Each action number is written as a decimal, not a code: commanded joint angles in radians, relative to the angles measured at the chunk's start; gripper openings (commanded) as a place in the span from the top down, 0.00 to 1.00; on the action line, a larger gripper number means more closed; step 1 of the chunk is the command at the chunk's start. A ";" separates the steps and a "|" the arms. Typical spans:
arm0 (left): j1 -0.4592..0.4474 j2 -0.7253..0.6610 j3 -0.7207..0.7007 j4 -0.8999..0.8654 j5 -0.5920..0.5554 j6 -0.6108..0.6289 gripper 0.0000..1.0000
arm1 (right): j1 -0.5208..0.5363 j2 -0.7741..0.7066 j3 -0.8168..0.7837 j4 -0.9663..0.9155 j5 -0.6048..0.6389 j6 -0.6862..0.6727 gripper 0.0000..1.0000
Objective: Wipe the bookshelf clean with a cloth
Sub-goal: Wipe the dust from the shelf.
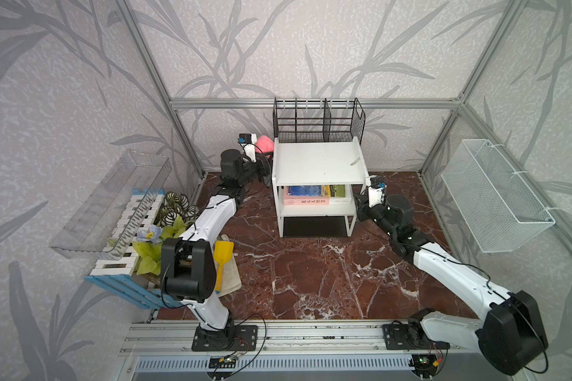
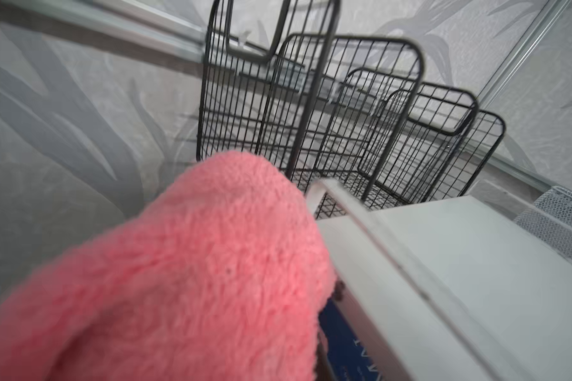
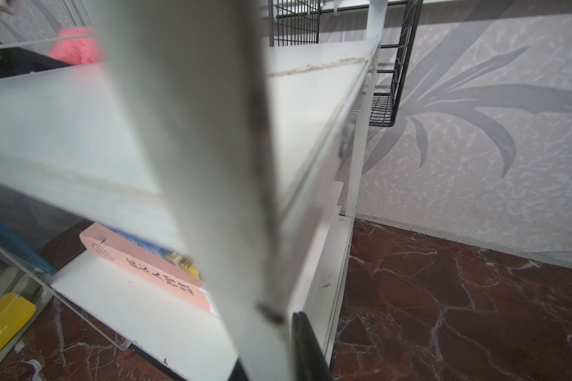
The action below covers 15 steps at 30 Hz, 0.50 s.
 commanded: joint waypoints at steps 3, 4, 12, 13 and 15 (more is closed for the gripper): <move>-0.005 0.061 -0.068 0.023 0.065 -0.051 1.00 | -0.030 0.030 -0.027 -0.124 0.068 0.245 1.00; -0.005 0.042 -0.060 0.017 0.050 -0.042 1.00 | -0.030 0.030 -0.025 -0.126 0.068 0.243 1.00; -0.005 -0.088 0.046 -0.006 -0.020 -0.003 1.00 | -0.030 0.031 -0.027 -0.121 0.068 0.249 1.00; -0.005 -0.093 0.032 0.021 -0.026 -0.018 1.00 | -0.030 0.031 -0.027 -0.122 0.068 0.249 1.00; -0.005 -0.078 0.015 0.055 -0.029 -0.035 1.00 | -0.030 0.036 -0.027 -0.126 0.070 0.252 1.00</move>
